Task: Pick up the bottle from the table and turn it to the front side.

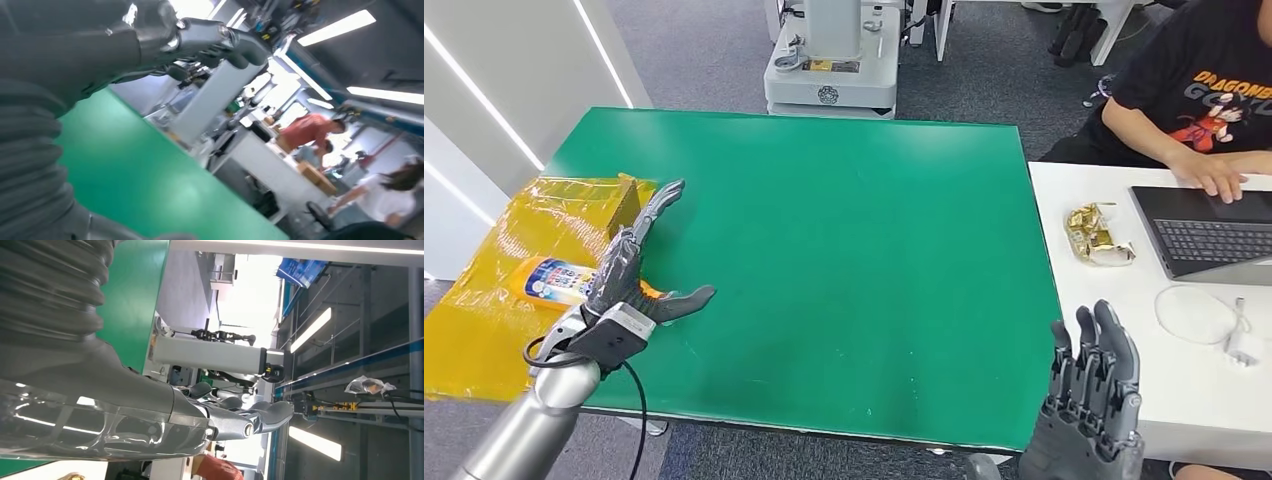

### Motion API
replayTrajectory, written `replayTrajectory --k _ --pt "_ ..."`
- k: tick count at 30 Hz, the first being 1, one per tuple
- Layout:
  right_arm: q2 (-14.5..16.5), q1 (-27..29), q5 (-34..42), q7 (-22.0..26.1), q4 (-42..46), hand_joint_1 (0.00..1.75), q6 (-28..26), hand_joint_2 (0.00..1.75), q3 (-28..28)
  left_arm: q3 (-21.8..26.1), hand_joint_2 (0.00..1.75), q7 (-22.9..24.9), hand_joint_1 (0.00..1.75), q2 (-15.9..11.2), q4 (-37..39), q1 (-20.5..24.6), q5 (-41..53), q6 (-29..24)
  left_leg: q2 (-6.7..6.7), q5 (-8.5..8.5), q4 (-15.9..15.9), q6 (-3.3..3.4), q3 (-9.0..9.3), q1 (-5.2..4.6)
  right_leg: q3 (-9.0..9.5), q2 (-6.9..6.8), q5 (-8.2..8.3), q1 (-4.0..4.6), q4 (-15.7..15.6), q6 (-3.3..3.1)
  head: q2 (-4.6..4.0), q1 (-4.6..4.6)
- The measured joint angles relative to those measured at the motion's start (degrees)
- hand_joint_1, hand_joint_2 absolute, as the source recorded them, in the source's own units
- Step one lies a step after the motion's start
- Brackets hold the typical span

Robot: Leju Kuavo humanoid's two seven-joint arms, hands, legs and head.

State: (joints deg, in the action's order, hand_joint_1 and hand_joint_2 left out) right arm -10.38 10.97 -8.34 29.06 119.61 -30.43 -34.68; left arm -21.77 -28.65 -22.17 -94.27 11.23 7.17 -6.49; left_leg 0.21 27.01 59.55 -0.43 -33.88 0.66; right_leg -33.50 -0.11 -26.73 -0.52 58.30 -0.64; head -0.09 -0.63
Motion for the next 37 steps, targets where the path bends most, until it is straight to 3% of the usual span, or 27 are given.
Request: replayTrajectory --k 5,8,13,18,26,37 --pt "-0.49 -0.74 0.27 0.34 -0.26 0.0 -0.61 1.75 -0.67 -0.45 1.75 -1.13 0.0 8.38 -3.2 -0.51 -9.35 -3.55 -0.08 -0.01 0.01 0.02 -0.02 0.0 0.01 -0.1 0.0 0.0 -0.03 0.02 0.0 0.01" --pt "-0.54 -0.95 0.15 0.29 -0.34 0.0 -0.94 1.75 -0.79 -1.43 1.75 -0.49 0.0 12.01 -4.66 -0.55 -11.06 -5.15 -0.05 0.0 0.02 0.02 -0.03 0.0 0.0 -0.07 0.02 0.0 -0.03 0.03 0.0 0.0" --pt "-1.26 -2.49 -0.01 -0.91 -0.99 0.0 0.85 1.75 -0.75 -2.27 1.75 1.87 0.0 17.47 -6.68 -0.59 -20.67 -1.66 -0.05 0.0 0.02 0.02 -0.03 0.0 -0.01 -0.07 0.02 0.0 -0.03 0.03 0.0 -0.01" --pt "-1.43 -3.88 -1.87 -2.5 -1.9 0.0 3.13 1.75 -0.45 -4.23 1.75 3.01 0.0 23.34 -8.95 -1.67 -24.04 -1.19 -0.06 0.01 0.02 0.04 -0.04 -0.01 0.0 -0.07 0.03 -0.01 -0.03 0.05 0.0 -0.01" --pt "-1.43 -3.14 -3.09 -3.01 -2.23 0.0 0.41 1.75 0.64 -4.61 1.75 3.43 0.0 27.13 -9.29 -2.46 -24.35 1.52 -0.06 0.02 0.01 0.05 -0.04 -0.01 -0.02 -0.07 0.02 0.0 -0.03 0.06 0.0 -0.01" --pt "-1.43 -2.52 -3.44 -3.1 -2.36 0.0 -0.02 1.75 1.24 -4.55 1.75 2.4 0.0 28.22 -8.95 -3.16 -24.27 1.93 -0.05 0.02 0.01 0.05 -0.04 -0.01 -0.02 -0.07 0.02 0.0 -0.03 0.06 0.0 0.0"
